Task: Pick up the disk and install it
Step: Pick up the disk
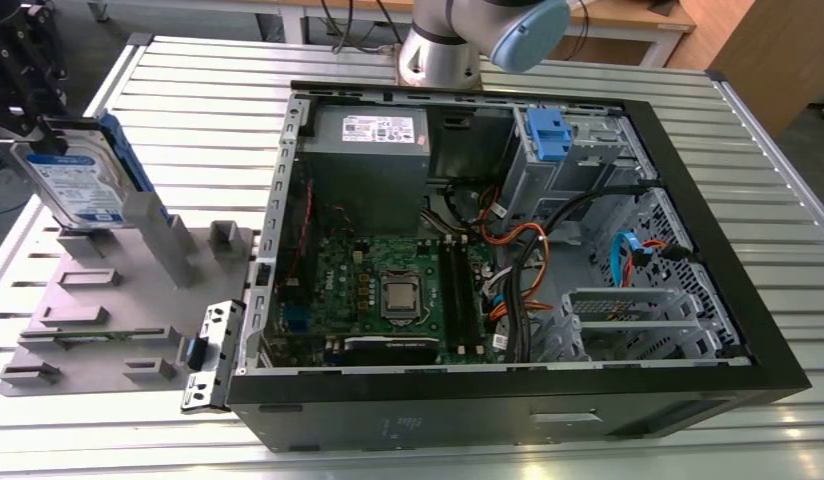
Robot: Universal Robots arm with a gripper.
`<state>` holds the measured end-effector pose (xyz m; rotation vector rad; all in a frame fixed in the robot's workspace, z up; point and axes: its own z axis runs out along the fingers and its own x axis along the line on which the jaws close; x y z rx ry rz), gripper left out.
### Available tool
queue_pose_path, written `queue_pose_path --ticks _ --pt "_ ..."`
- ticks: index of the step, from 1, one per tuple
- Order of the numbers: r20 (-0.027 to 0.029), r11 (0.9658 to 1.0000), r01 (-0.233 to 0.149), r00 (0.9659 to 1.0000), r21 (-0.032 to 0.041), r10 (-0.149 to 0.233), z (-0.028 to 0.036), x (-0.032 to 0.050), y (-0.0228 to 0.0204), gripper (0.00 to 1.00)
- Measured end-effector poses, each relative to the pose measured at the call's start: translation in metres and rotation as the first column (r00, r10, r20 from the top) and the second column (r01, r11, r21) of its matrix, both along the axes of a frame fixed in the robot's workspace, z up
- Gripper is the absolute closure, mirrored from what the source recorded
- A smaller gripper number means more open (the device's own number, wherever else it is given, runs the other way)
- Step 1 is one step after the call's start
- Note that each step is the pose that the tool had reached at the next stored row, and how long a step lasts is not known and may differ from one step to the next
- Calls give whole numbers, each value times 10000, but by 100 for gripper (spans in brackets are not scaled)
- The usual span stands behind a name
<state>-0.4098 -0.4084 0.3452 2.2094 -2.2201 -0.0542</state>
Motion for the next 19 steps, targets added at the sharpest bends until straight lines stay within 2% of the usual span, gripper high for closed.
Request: queue_pose_path --ticks 3,16,19 --pt "-1 10000 0 10000 -1 0 31 0 0 65" --pt "-1 10000 1 10000 0 -1 268 0 0 65" --pt "1 10000 0 10000 1 0 305 0 0 65"
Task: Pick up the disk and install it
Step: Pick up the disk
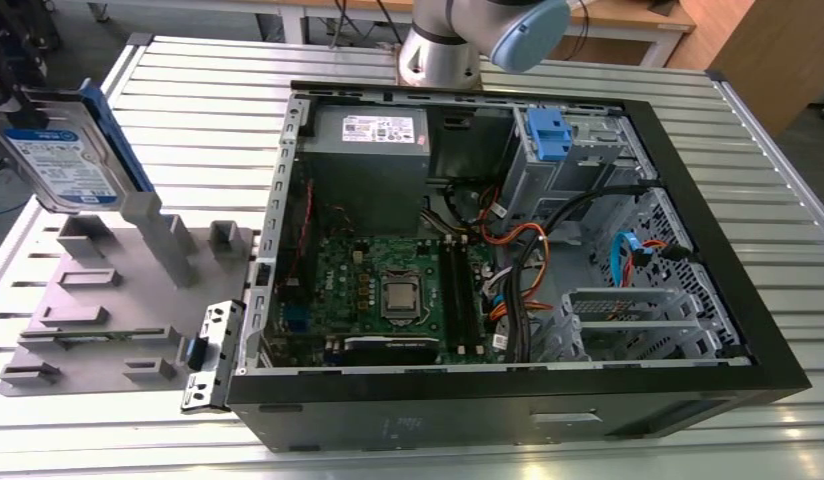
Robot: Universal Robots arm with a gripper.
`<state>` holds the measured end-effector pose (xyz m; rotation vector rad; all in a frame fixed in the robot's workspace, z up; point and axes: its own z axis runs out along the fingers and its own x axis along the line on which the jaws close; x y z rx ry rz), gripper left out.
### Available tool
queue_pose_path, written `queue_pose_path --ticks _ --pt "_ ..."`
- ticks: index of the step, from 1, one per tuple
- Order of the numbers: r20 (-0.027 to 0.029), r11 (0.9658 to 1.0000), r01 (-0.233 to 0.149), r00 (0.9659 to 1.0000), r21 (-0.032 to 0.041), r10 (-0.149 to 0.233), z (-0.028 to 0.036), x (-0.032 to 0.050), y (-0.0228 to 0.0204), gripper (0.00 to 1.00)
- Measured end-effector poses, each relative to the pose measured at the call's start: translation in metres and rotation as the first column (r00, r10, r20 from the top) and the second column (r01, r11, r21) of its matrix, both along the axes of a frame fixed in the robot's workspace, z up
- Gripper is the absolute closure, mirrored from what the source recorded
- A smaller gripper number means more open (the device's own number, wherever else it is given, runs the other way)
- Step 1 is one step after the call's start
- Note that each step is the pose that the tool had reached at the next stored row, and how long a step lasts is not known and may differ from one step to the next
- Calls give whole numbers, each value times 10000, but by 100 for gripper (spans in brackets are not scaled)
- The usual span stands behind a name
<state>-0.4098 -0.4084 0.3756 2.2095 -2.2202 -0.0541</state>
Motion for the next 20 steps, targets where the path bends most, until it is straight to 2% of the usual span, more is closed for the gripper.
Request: queue_pose_path --ticks 13,20 --pt "-2 10000 0 10000 -1 0 16 0 0 65" --pt "-1 10000 0 10000 -1 0 92 0 0 65"
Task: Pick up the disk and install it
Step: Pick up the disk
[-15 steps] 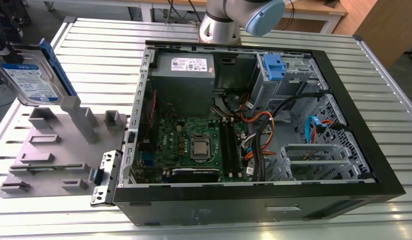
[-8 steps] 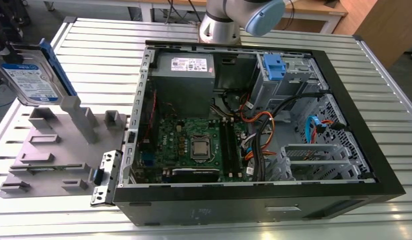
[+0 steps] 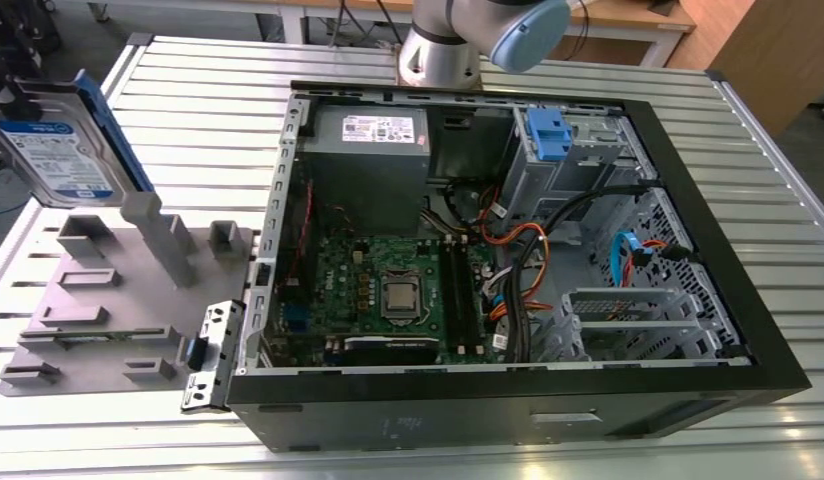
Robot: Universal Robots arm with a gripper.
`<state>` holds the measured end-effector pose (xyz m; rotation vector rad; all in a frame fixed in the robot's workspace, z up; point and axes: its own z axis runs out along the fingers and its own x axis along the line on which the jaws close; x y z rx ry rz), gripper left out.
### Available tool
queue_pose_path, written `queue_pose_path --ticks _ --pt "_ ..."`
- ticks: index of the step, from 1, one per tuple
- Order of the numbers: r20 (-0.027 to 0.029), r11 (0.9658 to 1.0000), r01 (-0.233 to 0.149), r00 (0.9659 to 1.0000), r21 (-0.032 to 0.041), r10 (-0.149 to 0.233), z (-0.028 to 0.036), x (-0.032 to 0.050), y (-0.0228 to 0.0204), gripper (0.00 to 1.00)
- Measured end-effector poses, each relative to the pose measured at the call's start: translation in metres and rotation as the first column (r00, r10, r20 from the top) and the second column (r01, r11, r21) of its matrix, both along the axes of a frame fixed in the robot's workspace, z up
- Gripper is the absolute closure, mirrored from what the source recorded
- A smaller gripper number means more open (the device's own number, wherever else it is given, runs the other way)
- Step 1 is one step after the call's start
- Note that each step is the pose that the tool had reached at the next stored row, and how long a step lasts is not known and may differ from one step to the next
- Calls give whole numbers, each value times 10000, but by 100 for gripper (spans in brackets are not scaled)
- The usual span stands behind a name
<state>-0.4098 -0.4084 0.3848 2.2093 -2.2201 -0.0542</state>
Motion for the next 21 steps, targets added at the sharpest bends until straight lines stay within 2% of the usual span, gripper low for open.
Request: queue_pose_path --ticks 13,21 --pt "-1 10000 0 10000 -1 0 190 0 0 65" --pt "2 10000 0 10000 1 0 229 0 0 65"
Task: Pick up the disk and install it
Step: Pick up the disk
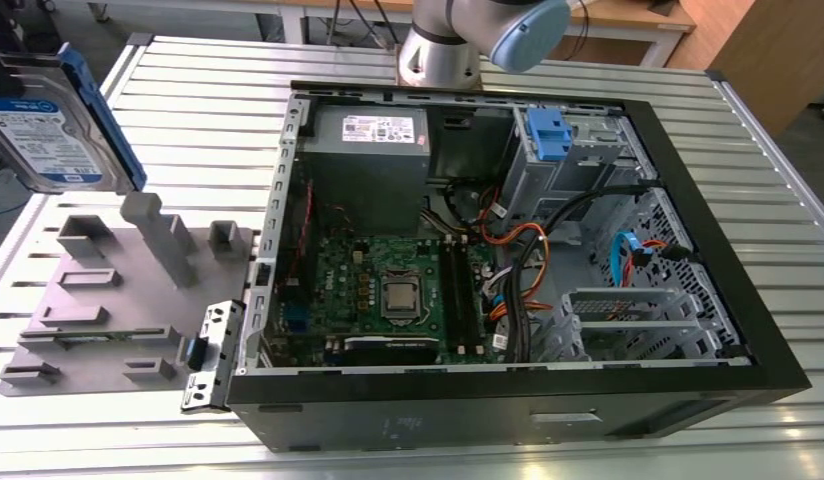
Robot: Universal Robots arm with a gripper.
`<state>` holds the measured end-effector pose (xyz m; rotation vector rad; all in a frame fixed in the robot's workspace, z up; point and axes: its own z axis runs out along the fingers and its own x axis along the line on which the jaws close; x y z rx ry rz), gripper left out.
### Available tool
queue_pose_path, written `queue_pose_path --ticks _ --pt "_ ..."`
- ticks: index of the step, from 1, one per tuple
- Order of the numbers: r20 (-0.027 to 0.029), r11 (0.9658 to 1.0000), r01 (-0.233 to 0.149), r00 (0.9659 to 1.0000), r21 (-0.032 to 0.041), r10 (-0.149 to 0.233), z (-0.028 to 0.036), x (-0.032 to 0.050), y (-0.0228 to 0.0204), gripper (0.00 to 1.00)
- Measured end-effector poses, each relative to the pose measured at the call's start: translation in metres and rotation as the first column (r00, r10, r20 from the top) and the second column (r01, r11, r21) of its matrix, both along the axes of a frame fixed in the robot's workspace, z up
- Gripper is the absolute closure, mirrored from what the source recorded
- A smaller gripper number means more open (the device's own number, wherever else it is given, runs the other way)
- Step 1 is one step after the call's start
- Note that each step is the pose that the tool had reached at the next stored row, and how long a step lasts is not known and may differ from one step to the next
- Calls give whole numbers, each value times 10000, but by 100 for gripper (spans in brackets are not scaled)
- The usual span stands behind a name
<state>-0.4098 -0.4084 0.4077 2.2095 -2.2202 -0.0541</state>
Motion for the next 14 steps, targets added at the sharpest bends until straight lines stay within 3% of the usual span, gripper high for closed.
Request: queue_pose_path --ticks 9,14 --pt "-2 10000 0 10000 -1 0 20 0 0 65" --pt "-2 10000 0 10000 -1 0 63 0 0 65"
